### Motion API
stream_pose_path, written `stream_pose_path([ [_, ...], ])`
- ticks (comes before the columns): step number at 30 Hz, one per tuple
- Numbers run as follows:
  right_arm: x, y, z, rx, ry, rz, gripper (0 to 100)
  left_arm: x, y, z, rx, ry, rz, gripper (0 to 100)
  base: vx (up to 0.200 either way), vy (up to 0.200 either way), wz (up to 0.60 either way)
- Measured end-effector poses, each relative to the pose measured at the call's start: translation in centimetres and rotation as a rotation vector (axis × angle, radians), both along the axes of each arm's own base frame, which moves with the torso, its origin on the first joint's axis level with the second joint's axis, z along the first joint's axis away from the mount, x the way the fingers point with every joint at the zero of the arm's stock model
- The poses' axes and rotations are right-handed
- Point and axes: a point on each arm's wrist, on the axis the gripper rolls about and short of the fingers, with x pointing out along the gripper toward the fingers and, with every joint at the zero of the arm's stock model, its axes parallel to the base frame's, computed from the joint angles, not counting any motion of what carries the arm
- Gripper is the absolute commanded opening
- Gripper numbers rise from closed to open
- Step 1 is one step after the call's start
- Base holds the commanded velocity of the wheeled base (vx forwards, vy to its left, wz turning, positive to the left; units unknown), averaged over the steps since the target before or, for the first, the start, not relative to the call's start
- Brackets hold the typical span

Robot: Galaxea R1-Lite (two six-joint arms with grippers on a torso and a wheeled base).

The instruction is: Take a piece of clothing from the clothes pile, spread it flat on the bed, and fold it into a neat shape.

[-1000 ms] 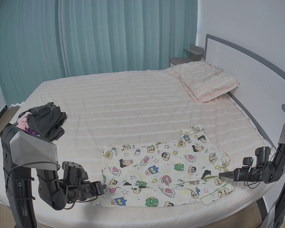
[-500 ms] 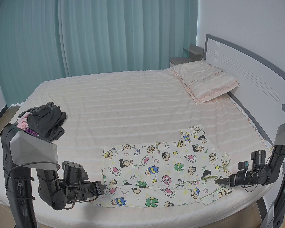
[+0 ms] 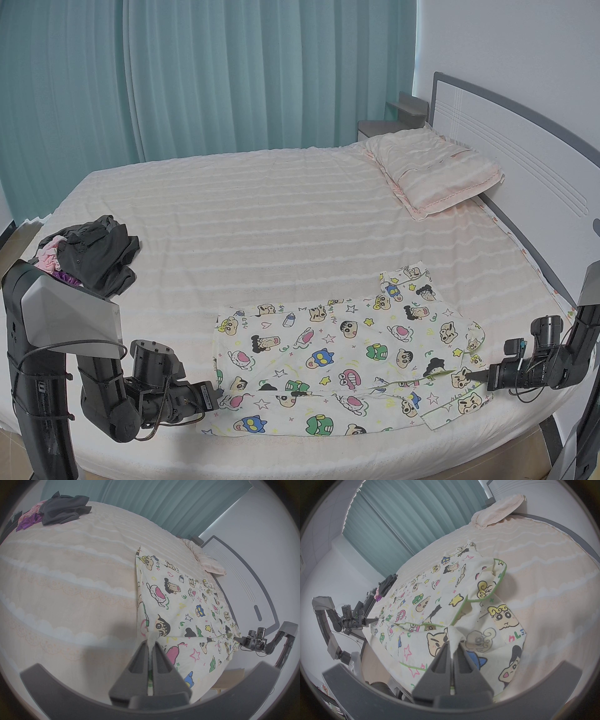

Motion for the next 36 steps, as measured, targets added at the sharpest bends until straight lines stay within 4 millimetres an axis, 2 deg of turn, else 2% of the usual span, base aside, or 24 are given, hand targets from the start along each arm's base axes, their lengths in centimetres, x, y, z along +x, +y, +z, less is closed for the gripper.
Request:
stream_pose_path([
  [10,1.4,-0.2,1.6,0.067,-0.096,-0.091,0,0.1,0.1,-0.1,0.002,0.001,0.005,0,0.0,0.0,0.0],
  [27,2.2,0.0,0.3,0.046,-0.075,-0.109,0,0.6,0.0,-0.2,0.003,-0.01,0.011,0,0.0,0.0,0.0],
  [28,2.3,0.0,0.2,0.044,-0.075,-0.11,0,0.6,0.0,-0.3,0.003,-0.01,0.012,100,0.0,0.0,0.0],
  [33,2.6,-0.1,0.1,0.037,-0.073,-0.123,0,0.8,0.0,-0.4,0.012,-0.013,0.029,100,0.0,0.0,0.0],
  [34,2.6,-0.1,0.0,0.037,-0.073,-0.125,100,0.8,0.0,-0.4,0.008,-0.012,0.035,100,0.0,0.0,0.0],
  [36,2.7,-0.1,0.0,0.037,-0.073,-0.125,100,0.9,0.0,-0.4,-0.001,-0.008,0.044,100,0.0,0.0,0.0],
])
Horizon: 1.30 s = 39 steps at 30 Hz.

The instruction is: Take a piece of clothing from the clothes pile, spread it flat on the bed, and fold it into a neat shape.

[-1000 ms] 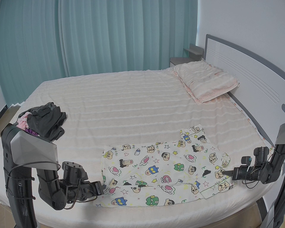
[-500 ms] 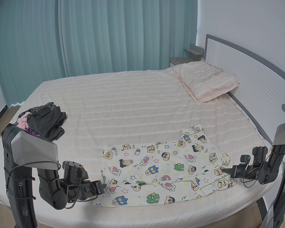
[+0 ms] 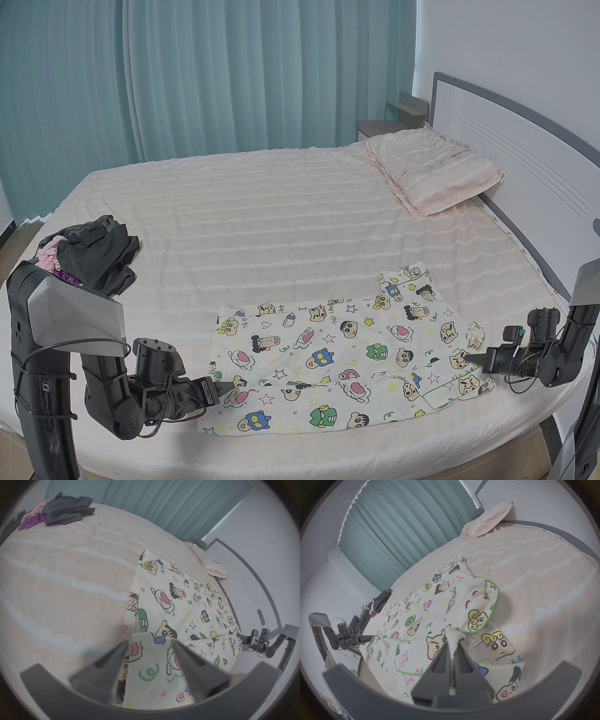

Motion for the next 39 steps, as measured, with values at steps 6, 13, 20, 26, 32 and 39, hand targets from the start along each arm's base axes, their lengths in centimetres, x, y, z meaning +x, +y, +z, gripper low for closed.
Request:
stream_pose_path([
  [6,0.0,-0.1,0.0,0.001,0.0,-0.003,100,-0.1,0.0,0.8,-0.019,-0.015,0.013,100,0.0,0.0,0.0],
  [13,-0.7,-0.4,2.2,0.011,-0.056,-0.049,100,-0.7,1.0,2.9,-0.054,-0.05,0.06,100,0.0,0.0,0.0],
  [20,-1.4,0.9,5.6,0.044,-0.104,-0.147,100,-3.0,2.3,5.6,-0.123,-0.066,0.135,100,0.0,0.0,0.0],
  [26,-2.0,1.7,7.6,0.022,-0.162,-0.174,100,-3.9,2.7,7.4,-0.238,-0.07,0.218,100,0.067,0.0,0.0],
  [32,-2.4,2.5,8.4,0.023,-0.182,-0.155,100,-4.1,2.9,8.3,-0.32,-0.074,0.253,100,0.133,0.0,0.0],
  [39,-2.6,2.7,8.7,0.023,-0.193,-0.146,100,-4.0,3.0,8.8,-0.346,-0.086,0.277,100,0.0,0.0,0.0],
])
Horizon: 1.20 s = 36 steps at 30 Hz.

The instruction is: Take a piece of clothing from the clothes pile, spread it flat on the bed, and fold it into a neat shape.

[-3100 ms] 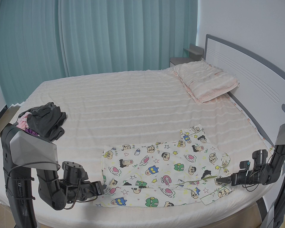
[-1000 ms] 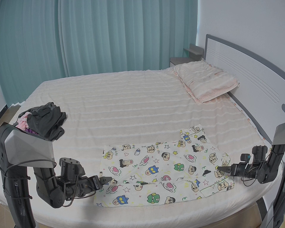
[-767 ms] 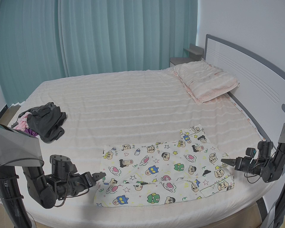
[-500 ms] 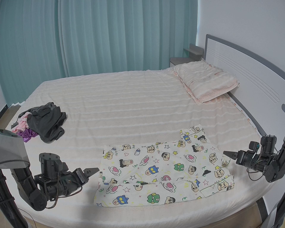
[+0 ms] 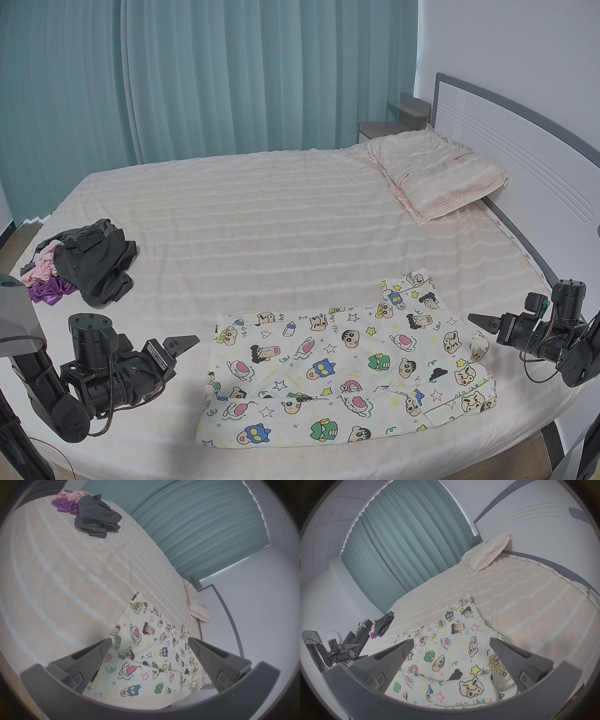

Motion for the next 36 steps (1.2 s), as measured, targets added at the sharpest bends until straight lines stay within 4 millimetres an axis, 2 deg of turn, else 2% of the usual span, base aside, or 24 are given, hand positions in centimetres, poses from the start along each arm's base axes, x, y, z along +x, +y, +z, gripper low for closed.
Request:
stream_pose_path([
  [3,-0.1,0.0,0.0,-0.001,0.002,0.001,100,0.1,0.0,0.1,-0.016,0.002,0.007,100,0.0,0.0,0.0],
  [18,-0.2,0.4,-0.2,-0.001,0.011,0.015,100,0.2,-0.3,0.2,-0.043,0.007,0.012,100,0.0,-0.2,0.0],
  [31,-0.1,0.7,-0.5,0.001,0.021,0.026,100,0.4,-0.6,0.5,-0.037,-0.012,0.024,100,0.0,0.0,0.0],
  [36,-0.2,1.2,-0.7,0.0,0.03,0.041,100,1.7,-0.5,1.7,0.019,-0.083,0.016,100,0.0,0.0,0.0],
])
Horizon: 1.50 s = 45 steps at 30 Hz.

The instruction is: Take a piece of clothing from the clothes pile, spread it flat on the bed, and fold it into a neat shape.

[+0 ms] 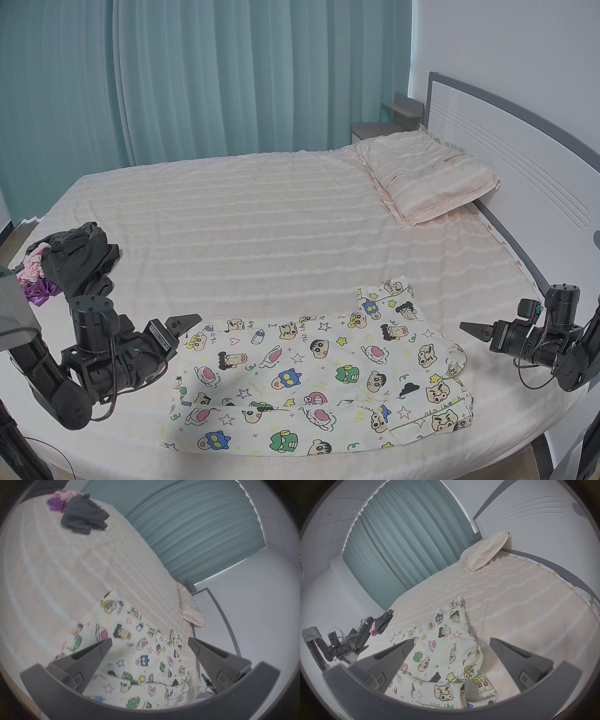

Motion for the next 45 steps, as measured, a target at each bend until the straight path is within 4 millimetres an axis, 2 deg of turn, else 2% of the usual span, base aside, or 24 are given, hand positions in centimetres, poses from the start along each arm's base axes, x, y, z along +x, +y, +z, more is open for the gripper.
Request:
stream_pose_path([
  [7,-0.2,1.0,-0.2,-0.021,0.011,-0.001,100,4.1,1.3,0.8,0.126,0.032,-0.045,100,0.0,0.0,0.0],
  [11,-0.3,1.7,-0.4,-0.037,0.021,-0.004,100,6.4,2.6,0.8,0.161,0.021,-0.199,100,0.0,0.0,0.0],
  [16,-0.6,2.2,-0.8,-0.037,0.046,-0.008,100,9.2,3.6,-1.0,0.216,0.015,-0.27,100,0.0,0.0,0.0],
  [24,-0.8,2.7,-1.4,-0.031,0.08,-0.009,100,13.1,4.6,-4.1,0.3,0.058,-0.185,100,0.0,0.0,0.0],
  [37,-0.4,4.3,-2.4,-0.033,0.106,-0.014,100,14.1,4.6,-7.7,0.281,0.126,-0.215,100,0.0,0.0,0.0],
  [45,-0.4,4.7,-2.6,-0.032,0.114,-0.003,100,14.5,4.3,-8.7,0.279,0.141,-0.225,100,0.0,0.0,0.0],
])
